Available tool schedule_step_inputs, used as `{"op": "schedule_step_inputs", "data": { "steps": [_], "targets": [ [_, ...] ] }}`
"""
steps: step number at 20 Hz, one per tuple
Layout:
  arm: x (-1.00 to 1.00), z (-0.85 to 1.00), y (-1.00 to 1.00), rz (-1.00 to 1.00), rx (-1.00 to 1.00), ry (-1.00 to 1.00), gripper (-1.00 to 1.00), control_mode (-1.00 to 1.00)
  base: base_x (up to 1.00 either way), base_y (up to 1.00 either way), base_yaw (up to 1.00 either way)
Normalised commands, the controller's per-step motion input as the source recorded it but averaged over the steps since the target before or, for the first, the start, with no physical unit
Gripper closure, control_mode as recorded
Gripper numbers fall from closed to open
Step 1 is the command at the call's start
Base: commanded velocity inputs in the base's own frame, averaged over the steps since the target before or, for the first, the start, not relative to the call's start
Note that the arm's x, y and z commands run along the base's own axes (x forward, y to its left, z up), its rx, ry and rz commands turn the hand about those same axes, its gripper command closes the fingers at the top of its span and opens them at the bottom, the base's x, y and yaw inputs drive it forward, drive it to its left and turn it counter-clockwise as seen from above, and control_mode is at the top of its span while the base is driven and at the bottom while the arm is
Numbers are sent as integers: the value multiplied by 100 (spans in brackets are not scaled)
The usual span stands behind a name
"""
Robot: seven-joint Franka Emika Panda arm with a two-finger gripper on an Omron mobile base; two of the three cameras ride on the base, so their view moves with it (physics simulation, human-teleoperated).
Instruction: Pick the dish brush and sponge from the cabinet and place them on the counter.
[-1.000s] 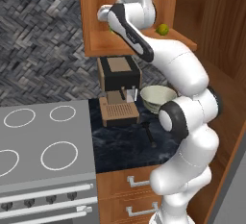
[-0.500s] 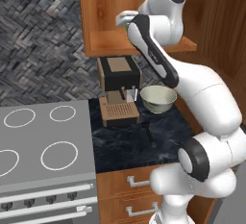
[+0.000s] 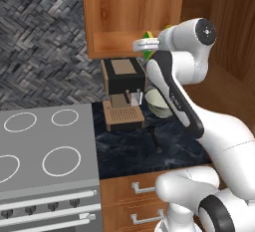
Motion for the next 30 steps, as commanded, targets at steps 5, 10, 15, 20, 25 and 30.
{"op": "schedule_step_inputs", "data": {
  "steps": [5, 10, 15, 20, 25, 30],
  "targets": [
    [-67, -28, -2, 3, -5, -3, 100, -100, 0, 0, 0],
    [-57, -30, -1, 3, -6, -1, 100, -100, 0, 0, 0],
    [-40, -39, 0, 3, -9, 0, 100, -100, 0, 0, 0],
    [-24, -44, 0, 3, -10, 2, 100, -100, 0, 0, 0],
    [-14, -37, 0, 2, -8, 1, 100, -100, 0, 0, 0],
    [-4, -44, 0, 2, -6, 8, 100, -100, 0, 0, 0]
  ]
}}
